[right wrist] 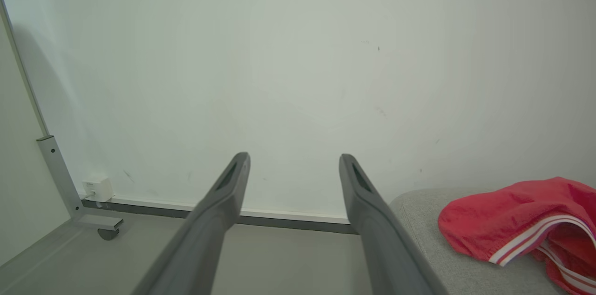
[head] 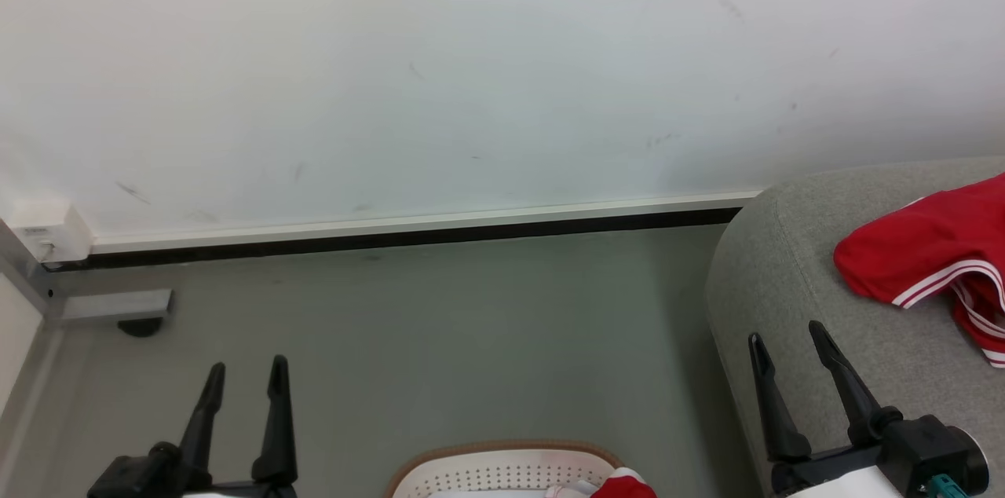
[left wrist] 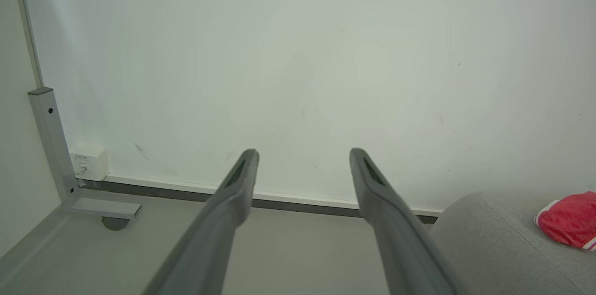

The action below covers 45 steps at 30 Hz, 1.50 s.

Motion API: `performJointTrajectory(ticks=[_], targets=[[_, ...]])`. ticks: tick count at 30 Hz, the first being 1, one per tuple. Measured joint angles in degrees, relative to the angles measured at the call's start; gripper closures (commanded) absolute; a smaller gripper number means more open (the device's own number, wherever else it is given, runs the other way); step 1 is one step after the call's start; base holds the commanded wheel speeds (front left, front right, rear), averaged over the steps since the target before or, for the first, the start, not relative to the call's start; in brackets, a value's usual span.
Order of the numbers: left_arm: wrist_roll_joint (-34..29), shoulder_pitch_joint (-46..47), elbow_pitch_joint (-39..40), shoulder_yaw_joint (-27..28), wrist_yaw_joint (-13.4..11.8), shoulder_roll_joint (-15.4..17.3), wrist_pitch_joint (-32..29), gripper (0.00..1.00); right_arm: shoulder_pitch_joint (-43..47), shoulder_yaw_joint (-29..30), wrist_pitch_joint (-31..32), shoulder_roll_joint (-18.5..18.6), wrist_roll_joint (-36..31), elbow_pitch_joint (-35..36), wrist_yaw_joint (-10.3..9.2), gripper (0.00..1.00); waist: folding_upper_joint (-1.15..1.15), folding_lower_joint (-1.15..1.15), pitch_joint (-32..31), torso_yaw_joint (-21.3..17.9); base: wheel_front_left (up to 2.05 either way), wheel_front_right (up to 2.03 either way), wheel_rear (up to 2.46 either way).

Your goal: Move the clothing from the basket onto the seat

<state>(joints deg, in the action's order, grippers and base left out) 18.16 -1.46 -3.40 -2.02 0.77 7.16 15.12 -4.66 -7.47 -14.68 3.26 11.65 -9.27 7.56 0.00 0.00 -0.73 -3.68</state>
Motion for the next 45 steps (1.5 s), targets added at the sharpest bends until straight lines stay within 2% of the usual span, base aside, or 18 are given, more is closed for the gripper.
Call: performJointTrajectory(ticks=[23,36,45], targets=[[-2.91,0.83,-1.9,2.12,3.49,-2.49,0.0,0.0,-0.66,-0.23,-0.05,-0.13,0.09,-0.84,0.0,0.0,0.0,0.0,0.23,-1.64,0.0,0.0,0.0],[-3.28,4.83,-5.61,-2.81,5.5,-3.04,0.0,0.0,-1.92,1.21,-0.09,0.02,0.09,-0.31,0.0,0.0,0.0,0.0,3.54,-4.83,0.0,0.0,0.0],[-3.12,9.7,-9.45,-8.56,6.34,-1.69,-1.12,0.0,-3.84,2.55,-0.11,-0.05,-0.48,0.67,0.0,0.0,0.0,0.0,8.68,-7.48,0.0,0.0,0.0]])
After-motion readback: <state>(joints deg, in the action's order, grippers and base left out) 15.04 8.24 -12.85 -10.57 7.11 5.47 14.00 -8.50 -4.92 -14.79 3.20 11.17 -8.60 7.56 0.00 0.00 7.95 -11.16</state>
